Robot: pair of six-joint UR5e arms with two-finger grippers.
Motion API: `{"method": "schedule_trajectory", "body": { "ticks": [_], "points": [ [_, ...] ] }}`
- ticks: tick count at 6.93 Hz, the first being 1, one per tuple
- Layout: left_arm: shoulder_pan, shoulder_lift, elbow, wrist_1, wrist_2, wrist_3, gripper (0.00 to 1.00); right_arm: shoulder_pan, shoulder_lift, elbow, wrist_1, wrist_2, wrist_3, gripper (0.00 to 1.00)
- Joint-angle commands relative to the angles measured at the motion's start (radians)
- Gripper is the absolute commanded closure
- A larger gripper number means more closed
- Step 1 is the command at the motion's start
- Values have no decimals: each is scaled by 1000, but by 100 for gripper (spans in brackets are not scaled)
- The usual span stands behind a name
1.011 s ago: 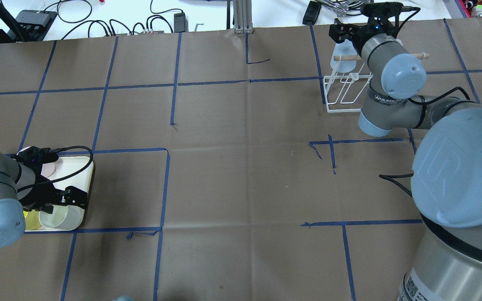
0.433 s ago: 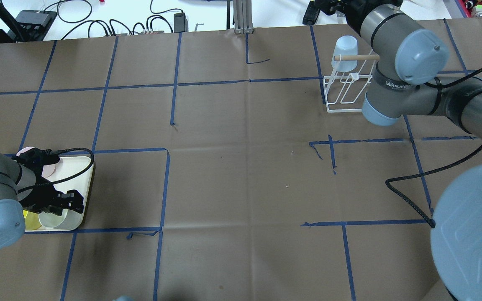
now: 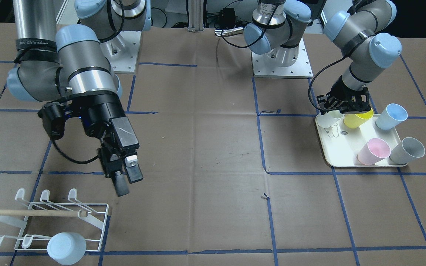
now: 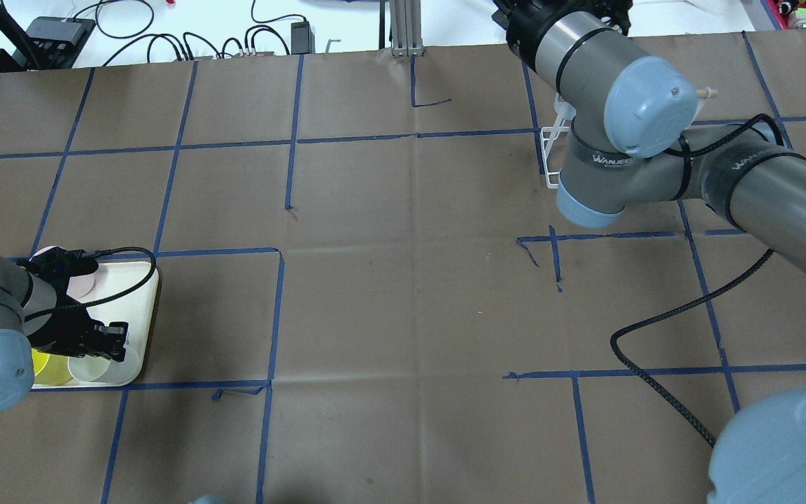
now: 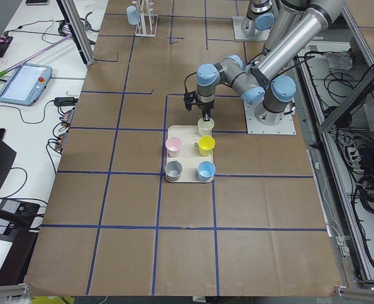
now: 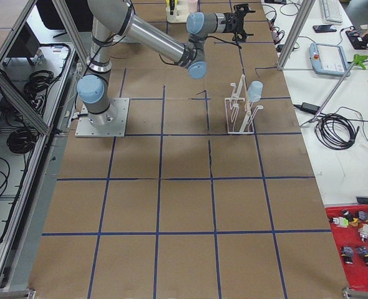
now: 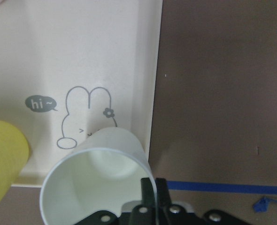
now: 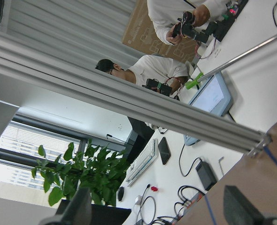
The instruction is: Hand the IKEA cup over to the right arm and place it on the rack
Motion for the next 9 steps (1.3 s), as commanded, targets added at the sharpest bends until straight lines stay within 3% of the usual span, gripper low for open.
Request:
{"method": "schedule_trajectory", "body": {
  "ticks": [1, 3, 6, 8, 9],
  "points": [
    [0, 2, 105, -145, 3, -1, 100, 38, -53, 47, -40, 3, 258, 0],
    [0, 1, 282, -355, 3, -1, 100, 41, -70, 61, -94, 4, 258, 0],
    [-26, -79, 684, -621, -17, 11, 100, 33, -64, 53, -92, 4, 258, 0],
    [-93, -166, 801, -608, -48, 19, 100, 35, -62, 50, -95, 4, 258, 0],
    [-100, -200, 815, -543, -143, 53, 100, 38, -68, 53, -95, 4, 258, 0]
  ]
}}
